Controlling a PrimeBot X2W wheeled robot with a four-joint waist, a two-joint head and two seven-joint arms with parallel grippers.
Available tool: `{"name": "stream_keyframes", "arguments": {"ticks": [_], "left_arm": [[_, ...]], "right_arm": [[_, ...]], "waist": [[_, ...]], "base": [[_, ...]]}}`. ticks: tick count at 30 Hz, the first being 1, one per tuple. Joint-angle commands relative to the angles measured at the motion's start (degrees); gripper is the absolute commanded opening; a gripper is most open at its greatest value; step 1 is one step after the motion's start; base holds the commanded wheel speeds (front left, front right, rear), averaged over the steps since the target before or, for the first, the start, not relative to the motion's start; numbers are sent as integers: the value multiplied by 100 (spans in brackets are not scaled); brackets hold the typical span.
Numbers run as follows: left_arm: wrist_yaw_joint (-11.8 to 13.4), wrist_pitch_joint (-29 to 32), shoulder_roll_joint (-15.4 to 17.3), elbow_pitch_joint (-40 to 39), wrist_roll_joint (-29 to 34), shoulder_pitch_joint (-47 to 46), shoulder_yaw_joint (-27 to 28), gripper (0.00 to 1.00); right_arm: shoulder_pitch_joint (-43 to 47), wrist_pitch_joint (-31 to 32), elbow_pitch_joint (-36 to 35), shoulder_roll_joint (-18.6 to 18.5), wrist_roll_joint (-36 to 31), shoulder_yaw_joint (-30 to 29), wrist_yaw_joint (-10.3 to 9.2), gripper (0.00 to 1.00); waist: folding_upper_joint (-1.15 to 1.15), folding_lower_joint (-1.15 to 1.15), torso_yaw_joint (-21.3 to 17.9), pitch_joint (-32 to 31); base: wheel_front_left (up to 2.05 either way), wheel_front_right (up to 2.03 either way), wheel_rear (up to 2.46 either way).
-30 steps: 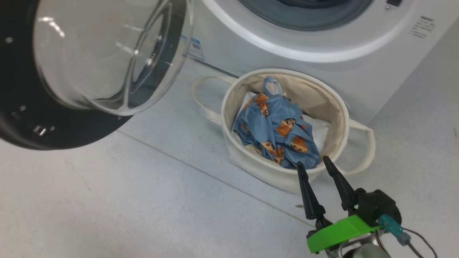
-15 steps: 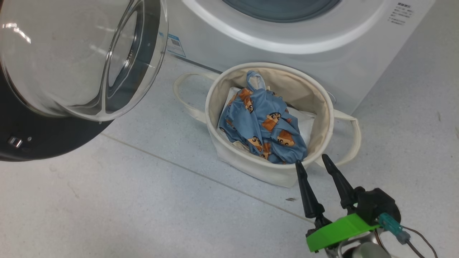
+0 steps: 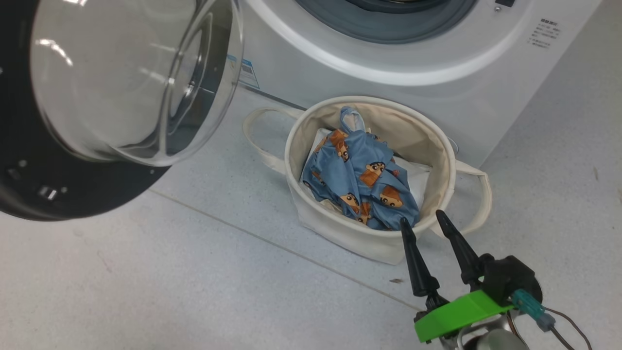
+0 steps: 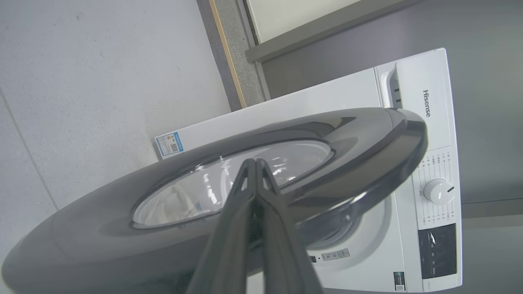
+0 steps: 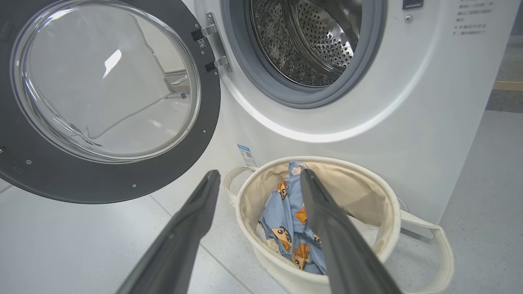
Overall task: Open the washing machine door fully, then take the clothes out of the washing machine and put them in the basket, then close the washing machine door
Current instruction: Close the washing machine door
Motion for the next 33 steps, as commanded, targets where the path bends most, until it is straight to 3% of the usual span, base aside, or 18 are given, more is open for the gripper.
{"name": "stream_keyframes", "arguments": {"ticks": [1, 11, 19, 26, 33], "left_arm": [[28, 176, 276, -310, 23, 82, 0, 0], [88, 974, -11, -1315, 157, 838, -658, 0], [110, 1327, -474, -2337, 184, 1409, -1173, 0], [-157, 1343, -945, -2979, 307, 1859, -1687, 0], [-453, 796, -1599, -3205, 594, 2098, -2084, 0]], "right_arm": [[-73, -71, -149, 58, 30, 129, 5, 100], [1, -71, -76, 117, 69, 58, 5, 100], [85, -71, -44, 140, 139, 10, 5, 100], [153, -71, -84, 142, 329, -12, 5, 100], [188, -71, -114, 143, 430, -57, 5, 100]], "waist": [[0, -1, 17, -32], [0, -1, 26, -280], [0, -1, -88, -498], [0, -1, -326, -666], [0, -1, -693, -741]], "base": [[0, 0, 0], [0, 0, 0], [0, 0, 0], [0, 0, 0], [0, 0, 0]]}}
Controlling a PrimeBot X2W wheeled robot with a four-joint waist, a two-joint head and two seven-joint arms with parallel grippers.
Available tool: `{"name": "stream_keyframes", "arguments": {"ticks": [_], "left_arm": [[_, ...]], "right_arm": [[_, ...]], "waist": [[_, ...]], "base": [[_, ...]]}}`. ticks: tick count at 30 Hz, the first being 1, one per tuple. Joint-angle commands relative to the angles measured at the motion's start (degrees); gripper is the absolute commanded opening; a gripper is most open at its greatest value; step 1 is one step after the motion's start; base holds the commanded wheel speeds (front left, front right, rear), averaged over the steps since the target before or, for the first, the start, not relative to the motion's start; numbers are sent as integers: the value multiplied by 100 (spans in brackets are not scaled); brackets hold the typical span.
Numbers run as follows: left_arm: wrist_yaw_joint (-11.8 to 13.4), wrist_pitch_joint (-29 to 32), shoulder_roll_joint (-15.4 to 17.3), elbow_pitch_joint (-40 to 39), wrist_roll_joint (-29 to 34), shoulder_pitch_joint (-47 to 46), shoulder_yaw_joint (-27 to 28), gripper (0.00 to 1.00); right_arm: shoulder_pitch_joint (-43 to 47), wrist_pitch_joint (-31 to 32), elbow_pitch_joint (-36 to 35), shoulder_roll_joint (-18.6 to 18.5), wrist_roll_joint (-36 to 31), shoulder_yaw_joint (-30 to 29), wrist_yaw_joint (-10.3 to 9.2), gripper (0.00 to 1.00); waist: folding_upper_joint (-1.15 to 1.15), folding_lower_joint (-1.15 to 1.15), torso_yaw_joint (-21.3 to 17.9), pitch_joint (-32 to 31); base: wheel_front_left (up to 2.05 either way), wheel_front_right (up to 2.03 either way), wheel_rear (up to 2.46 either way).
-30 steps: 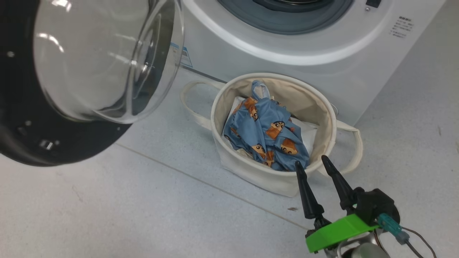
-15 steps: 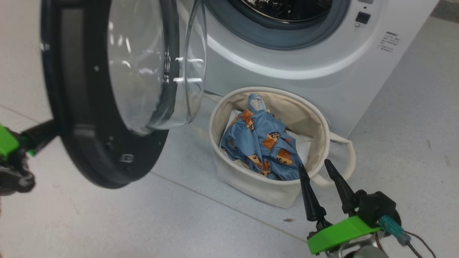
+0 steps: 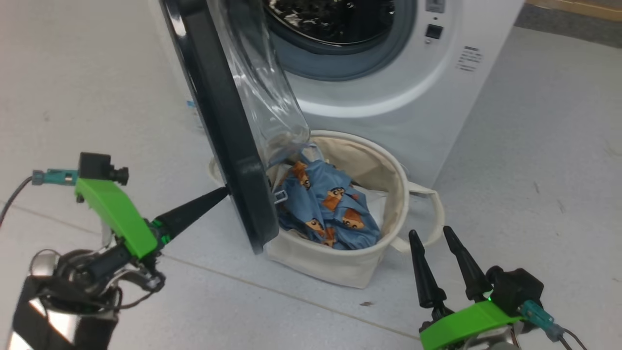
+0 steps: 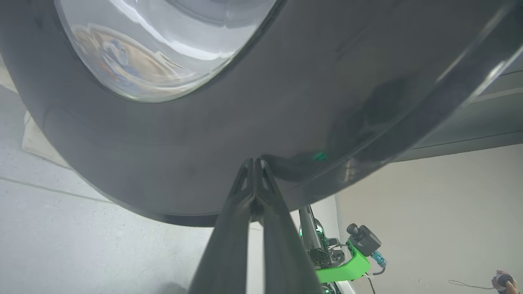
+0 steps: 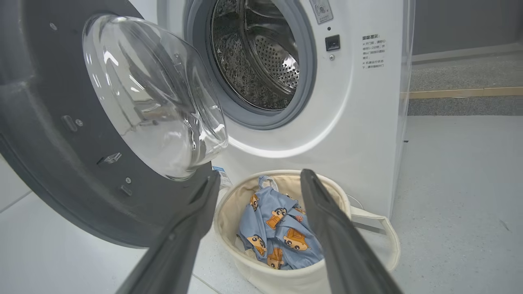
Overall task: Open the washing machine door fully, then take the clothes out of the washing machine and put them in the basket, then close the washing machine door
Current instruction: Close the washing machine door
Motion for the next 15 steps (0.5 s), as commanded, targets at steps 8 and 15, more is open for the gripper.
{"name": "stream_keyframes", "arguments": {"ticks": [8, 15], "left_arm": [[-267, -686, -236, 59, 308, -418, 119, 0], [-475, -1464, -613, 265, 585, -778, -158, 0]], "right_arm": [[-258, -71, -333, 54, 147, -18, 5, 100], [-366, -71, -359, 54, 341, -250, 5, 100]], "waist": [[0, 0, -644, 234], [0, 0, -1152, 424]], "base": [[0, 0, 0], [0, 0, 0]]}}
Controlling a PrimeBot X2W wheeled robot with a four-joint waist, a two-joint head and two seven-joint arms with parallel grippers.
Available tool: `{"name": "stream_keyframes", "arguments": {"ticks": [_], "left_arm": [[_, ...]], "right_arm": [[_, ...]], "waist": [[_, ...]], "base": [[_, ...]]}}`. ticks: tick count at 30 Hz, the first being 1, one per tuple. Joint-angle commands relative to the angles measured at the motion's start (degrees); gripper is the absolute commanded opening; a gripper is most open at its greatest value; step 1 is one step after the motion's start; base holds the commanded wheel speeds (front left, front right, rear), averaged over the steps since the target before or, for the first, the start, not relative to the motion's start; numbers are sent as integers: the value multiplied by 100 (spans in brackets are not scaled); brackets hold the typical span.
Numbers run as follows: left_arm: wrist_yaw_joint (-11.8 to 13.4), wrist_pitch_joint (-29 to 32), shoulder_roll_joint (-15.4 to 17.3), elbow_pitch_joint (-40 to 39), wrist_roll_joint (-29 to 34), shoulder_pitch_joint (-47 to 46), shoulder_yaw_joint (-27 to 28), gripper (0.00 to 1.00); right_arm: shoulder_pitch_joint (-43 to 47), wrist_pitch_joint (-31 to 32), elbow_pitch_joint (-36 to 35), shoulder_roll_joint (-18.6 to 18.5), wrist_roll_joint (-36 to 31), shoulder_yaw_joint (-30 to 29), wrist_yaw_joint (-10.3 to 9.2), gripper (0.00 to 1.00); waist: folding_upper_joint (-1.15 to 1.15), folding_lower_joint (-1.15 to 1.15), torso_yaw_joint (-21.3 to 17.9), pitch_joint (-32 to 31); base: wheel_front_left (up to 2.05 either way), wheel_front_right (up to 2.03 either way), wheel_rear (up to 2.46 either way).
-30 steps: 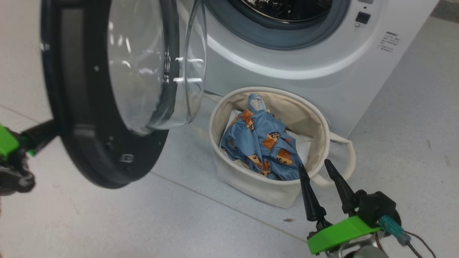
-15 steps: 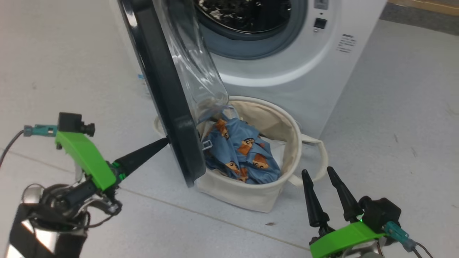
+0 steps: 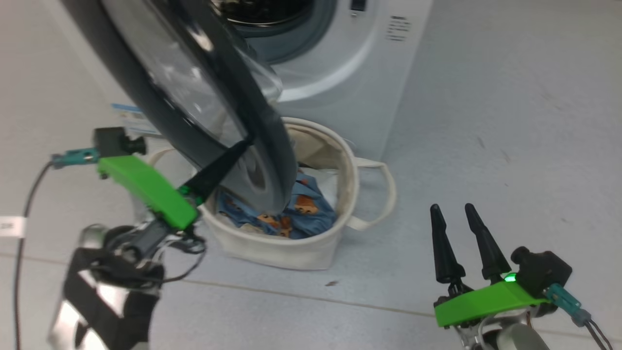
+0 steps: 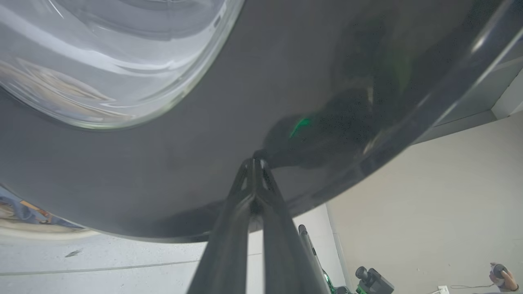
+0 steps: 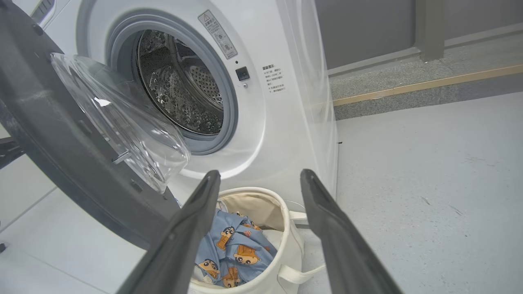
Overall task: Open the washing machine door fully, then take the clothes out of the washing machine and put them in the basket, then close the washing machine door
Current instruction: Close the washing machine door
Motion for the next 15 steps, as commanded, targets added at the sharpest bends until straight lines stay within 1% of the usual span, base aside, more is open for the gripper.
{"name": "stream_keyframes", "arguments": {"ticks": [1, 4, 8, 12, 15], "left_arm": [[-103, -195, -13, -135, 114, -303, 1, 0], [-122, -504, -144, 96, 34, -414, -166, 0], [-126, -1023, -214, 289, 45, -629, -495, 0], [-127, -1520, -219, 552, 62, -823, -767, 0], [-127, -1864, -157, 792, 59, -985, -915, 0]], "right_arm": [[-160, -71, -197, 33, 70, 88, 5, 100], [-186, -71, -206, 33, 171, -26, 5, 100], [-245, -71, -204, 33, 185, -183, 5, 100], [-284, -71, -229, 33, 254, -261, 5, 100], [-290, -71, -225, 33, 343, -277, 5, 100]], "waist": [[0, 0, -292, 101], [0, 0, -509, 133], [0, 0, -763, 225], [0, 0, -1007, 301], [0, 0, -1156, 359]], "base": [[0, 0, 0], [0, 0, 0], [0, 0, 0], [0, 0, 0], [0, 0, 0]]}}
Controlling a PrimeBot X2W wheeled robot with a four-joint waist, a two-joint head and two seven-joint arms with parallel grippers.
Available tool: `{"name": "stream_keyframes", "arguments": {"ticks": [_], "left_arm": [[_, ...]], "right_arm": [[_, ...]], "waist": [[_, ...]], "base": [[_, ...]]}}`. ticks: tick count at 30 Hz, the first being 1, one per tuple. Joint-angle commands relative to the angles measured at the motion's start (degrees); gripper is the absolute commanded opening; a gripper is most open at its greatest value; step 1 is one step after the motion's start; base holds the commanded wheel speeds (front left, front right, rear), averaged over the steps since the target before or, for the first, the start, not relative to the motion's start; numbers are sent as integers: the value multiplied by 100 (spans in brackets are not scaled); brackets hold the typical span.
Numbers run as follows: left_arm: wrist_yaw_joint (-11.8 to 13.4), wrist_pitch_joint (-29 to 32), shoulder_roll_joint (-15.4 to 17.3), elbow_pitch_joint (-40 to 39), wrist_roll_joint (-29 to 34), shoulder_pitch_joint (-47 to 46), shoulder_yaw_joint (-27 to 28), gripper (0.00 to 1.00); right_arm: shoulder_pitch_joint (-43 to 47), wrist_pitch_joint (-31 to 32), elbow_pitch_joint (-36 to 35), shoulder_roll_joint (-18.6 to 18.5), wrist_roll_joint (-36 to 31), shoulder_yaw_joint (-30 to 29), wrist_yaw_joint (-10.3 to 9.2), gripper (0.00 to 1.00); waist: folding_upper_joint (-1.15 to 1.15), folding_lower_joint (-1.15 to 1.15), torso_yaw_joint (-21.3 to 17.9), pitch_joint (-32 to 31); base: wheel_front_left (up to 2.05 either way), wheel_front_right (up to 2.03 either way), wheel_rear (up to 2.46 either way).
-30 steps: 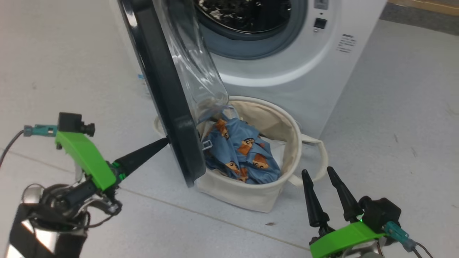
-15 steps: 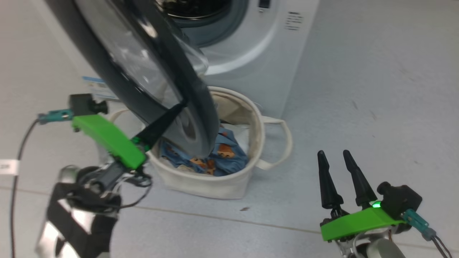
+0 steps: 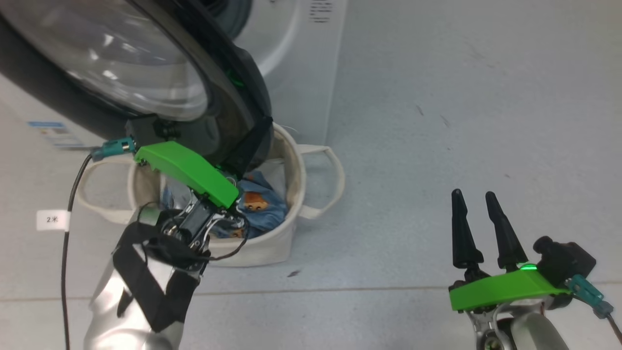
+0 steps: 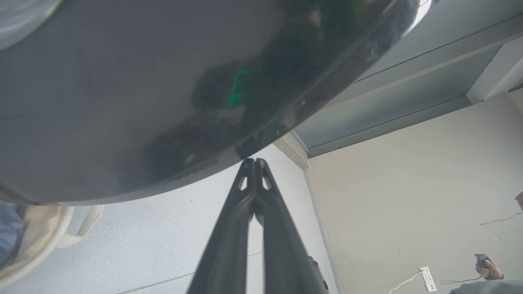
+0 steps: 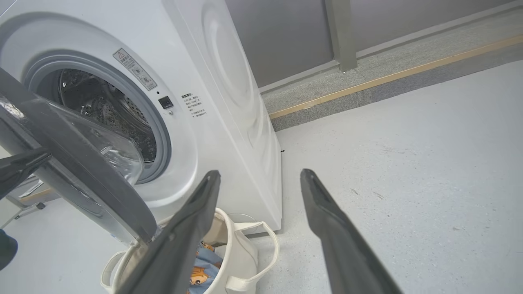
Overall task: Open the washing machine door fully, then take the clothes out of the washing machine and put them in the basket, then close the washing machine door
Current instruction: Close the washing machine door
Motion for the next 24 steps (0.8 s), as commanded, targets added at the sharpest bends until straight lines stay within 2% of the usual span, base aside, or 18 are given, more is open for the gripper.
{"name": "stream_keyframes", "arguments": {"ticks": [1, 5, 10, 16, 17, 19, 21, 24], "left_arm": [[-38, -293, 144, -18, -4, -349, 111, 0], [-39, -1057, 205, 458, -108, -580, 52, 0], [-39, -1340, 357, 723, -75, -600, -256, 0], [-39, -1634, 635, 678, -13, -361, -840, 0], [-39, -1703, 707, 709, 72, -299, -938, 0], [-39, -1915, 846, 778, 359, -185, -1158, 6], [-39, -2225, 936, 851, 660, -75, -1306, 0], [8, -2855, 1029, 908, 1097, 115, -1379, 0]], "right_arm": [[-134, -71, -178, 21, 90, 104, 5, 100], [-160, -71, -159, 21, 164, 156, 5, 100], [-156, -71, -151, 21, 240, 111, 5, 100], [-123, -71, -112, 21, 216, 58, 5, 100], [-119, -71, -120, 21, 213, 71, 5, 100], [-100, -71, -122, 21, 196, 110, 5, 100], [-78, -71, -116, 21, 163, 151, 5, 100], [-50, -71, -142, 21, 118, 222, 5, 100]], "waist": [[0, 0, -168, 92], [0, 0, -324, 146], [0, 0, -324, 158], [0, 0, -67, 76], [0, 0, -12, 54], [0, 0, 104, -6], [0, 0, 229, -66], [0, 0, 409, -162]], "base": [[0, 0, 0], [0, 0, 0], [0, 0, 0], [0, 0, 0], [0, 0, 0], [0, 0, 0], [0, 0, 0], [0, 0, 0]]}}
